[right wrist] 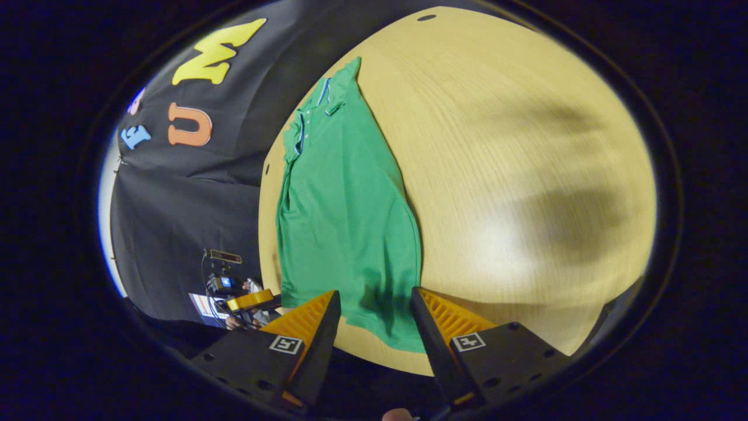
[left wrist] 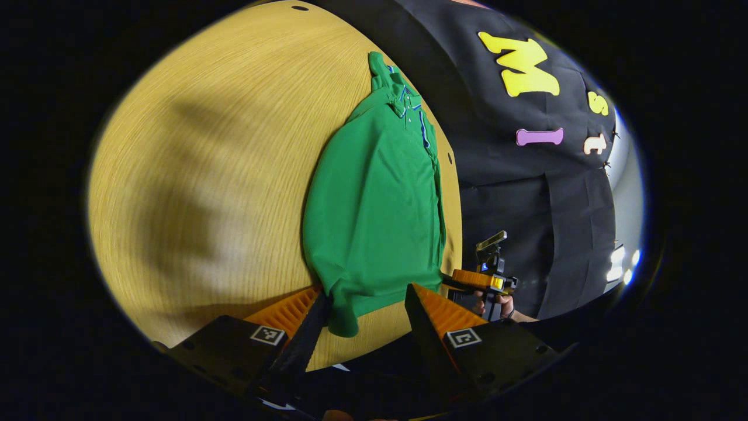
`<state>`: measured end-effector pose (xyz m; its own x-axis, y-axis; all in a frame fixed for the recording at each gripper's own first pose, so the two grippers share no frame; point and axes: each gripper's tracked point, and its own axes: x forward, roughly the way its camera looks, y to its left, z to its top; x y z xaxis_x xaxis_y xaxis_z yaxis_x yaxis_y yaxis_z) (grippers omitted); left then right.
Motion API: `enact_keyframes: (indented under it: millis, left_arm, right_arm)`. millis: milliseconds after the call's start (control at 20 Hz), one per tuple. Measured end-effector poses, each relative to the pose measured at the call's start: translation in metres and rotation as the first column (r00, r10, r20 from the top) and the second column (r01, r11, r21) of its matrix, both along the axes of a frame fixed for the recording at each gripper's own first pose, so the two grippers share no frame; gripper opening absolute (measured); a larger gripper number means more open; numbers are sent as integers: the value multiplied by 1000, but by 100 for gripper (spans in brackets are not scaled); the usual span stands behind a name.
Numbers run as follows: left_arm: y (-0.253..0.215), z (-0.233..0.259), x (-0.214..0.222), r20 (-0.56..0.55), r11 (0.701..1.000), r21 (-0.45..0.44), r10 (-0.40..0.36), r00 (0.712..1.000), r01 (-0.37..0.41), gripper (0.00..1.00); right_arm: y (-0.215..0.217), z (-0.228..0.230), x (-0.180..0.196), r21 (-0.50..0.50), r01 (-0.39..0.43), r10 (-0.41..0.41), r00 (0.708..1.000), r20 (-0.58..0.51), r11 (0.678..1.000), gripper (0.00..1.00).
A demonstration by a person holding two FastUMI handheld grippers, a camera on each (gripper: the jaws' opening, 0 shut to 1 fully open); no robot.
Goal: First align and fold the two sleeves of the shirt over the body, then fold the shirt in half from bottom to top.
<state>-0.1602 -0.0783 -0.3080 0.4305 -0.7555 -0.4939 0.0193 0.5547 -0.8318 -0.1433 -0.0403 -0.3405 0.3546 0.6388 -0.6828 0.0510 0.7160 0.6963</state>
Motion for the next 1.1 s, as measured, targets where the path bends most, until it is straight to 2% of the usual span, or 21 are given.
enact_keyframes:
  millis: [50, 100, 150, 200, 350, 400, 450, 500, 550, 600, 650, 700, 750, 800, 850, 900, 950, 1000, 1050, 1100]
  left_arm:
    - [-3, 0, 1, -1, 1000, -1, -6, 1000, 6, 85]
    - [-7, 0, 2, 2, 1000, 3, -15, 1000, 15, 85]
    - [-8, -2, 2, 3, 999, 18, -26, 1000, 26, 85]
    - [-9, -4, 3, 1, 999, 28, -36, 999, 36, 83]
    - [-11, -5, 6, -10, 999, 17, -43, 999, 43, 73]
    - [-14, -5, 8, -11, 999, 13, -44, 999, 44, 71]
    - [-16, -5, 8, -9, 999, 10, -46, 999, 46, 71]
    - [-17, -5, 8, -9, 999, 9, -49, 999, 49, 70]
    - [-18, -8, 9, -14, 998, 22, -51, 999, 51, 79]
    - [-18, -11, 10, -20, 998, 33, -54, 998, 54, 65]
    - [-18, -13, 11, -25, 997, 44, -56, 998, 57, 53]
    - [-18, -16, 12, -31, 997, 56, -58, 998, 59, 59]
    - [-18, -19, 14, -39, 996, 66, -55, 998, 57, 43]
    - [-18, -21, 15, -46, 996, 77, -50, 998, 54, 41]
    - [-17, -22, 15, -50, 994, 94, -46, 998, 50, 36]
    - [-16, -24, 14, -49, 992, 114, -46, 998, 51, 29]
    - [-16, -26, 15, -42, 989, 135, -48, 998, 54, 23]
    - [-16, -24, 15, -36, 989, 138, -46, 998, 50, 15]
    - [-18, -25, 18, -32, 988, 147, -41, 999, 45, 11]
    - [-19, -25, 17, -29, 988, 150, -42, 999, 46, 7]
  right_arm:
    - [3, -1, -1, -44, -20, 21, 1000, 14, 999, 77]
    - [5, -2, -3, -116, -54, 59, 997, 44, 992, 78]
    - [10, -3, -6, -208, -99, 119, 989, 85, 973, 78]
    - [12, -6, -9, -311, -148, 196, 972, 130, 939, 78]
    - [17, -14, -16, -568, -238, 414, 887, 202, 788, 73]
    - [17, -16, -16, -621, -241, 456, 864, 213, 746, 74]
    - [14, -18, -15, -667, -233, 485, 847, 219, 708, 82]
    - [14, -18, -16, -687, -224, 497, 837, 228, 692, 74]
    - [14, -19, -16, -693, -219, 499, 835, 231, 687, 74]
    - [12, -19, -13, -705, -201, 494, 836, 239, 681, 74]
    - [7, -19, -11, -712, -189, 489, 838, 243, 676, 61]
    - [5, -19, -8, -713, -176, 481, 840, 250, 678, 52]
    - [5, -19, -8, -708, -173, 478, 841, 256, 684, 44]
    - [5, -19, -7, -707, -172, 475, 842, 256, 686, 42]
    - [0, -19, -4, -729, -147, 475, 839, 266, 669, 41]
    - [2, -16, -1, -732, -135, 470, 839, 275, 668, 42]
    - [4, -18, 1, -729, -118, 458, 841, 287, 674, 13]
    - [7, -18, 2, -721, -117, 450, 845, 289, 683, 13]
    - [8, -20, 4, -716, -104, 436, 850, 296, 690, 12]
    - [7, -18, 2, -716, -107, 435, 852, 291, 690, 5]
